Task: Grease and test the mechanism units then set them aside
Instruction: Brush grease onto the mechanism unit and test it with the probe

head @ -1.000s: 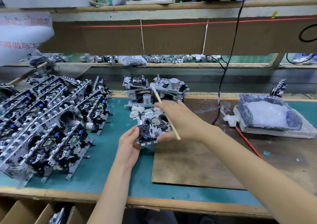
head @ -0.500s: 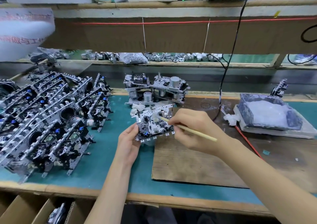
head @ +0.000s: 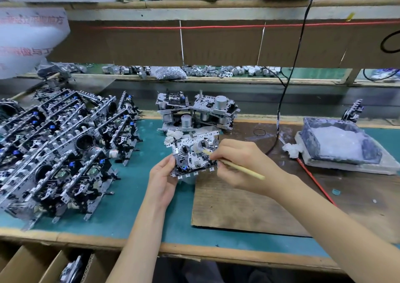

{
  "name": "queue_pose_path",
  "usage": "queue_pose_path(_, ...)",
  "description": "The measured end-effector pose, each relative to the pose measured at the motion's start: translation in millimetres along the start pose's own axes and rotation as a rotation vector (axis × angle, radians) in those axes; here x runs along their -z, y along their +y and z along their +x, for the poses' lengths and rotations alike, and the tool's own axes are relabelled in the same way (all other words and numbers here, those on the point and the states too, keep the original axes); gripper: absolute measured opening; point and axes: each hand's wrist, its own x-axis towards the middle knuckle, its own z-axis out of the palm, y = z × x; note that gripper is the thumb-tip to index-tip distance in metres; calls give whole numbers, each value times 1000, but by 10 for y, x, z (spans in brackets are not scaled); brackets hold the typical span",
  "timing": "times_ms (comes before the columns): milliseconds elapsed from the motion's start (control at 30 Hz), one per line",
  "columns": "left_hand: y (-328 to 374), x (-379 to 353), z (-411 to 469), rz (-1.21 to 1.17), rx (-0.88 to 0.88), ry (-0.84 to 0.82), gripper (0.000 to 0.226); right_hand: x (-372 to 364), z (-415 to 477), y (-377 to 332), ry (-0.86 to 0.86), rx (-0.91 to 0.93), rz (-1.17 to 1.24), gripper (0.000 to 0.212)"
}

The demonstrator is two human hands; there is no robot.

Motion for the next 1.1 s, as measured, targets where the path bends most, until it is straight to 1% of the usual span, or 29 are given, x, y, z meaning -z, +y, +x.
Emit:
queue_pose_path(333,20,-10,-17,7,15,-1,24,-28,-8,46,2,0,-7,14)
queue_pose_path(433,19,-14,-22,25,21,13,20,-35,-2,48,1,6,-15,14)
queue_pose_path(567,28,-20,-35,29,22,26,21,-50,1,51,0,4,-16,15)
queue_pose_path(633,35,-22,-41,36,20,23,21,-48,-2,38,32,9,-17,14)
queue_pose_path(733,31,-28,-33,42,20,28,21,-22,7,0,158,20,6,13)
queue_pose_path(833,36,-33,-30,43,17,19,23,-12,22,-36,242,38,23,23)
queue_pose_path(1100,49,-31,-39,18,18,11,23,-78,-3,-56,197,16,29,26)
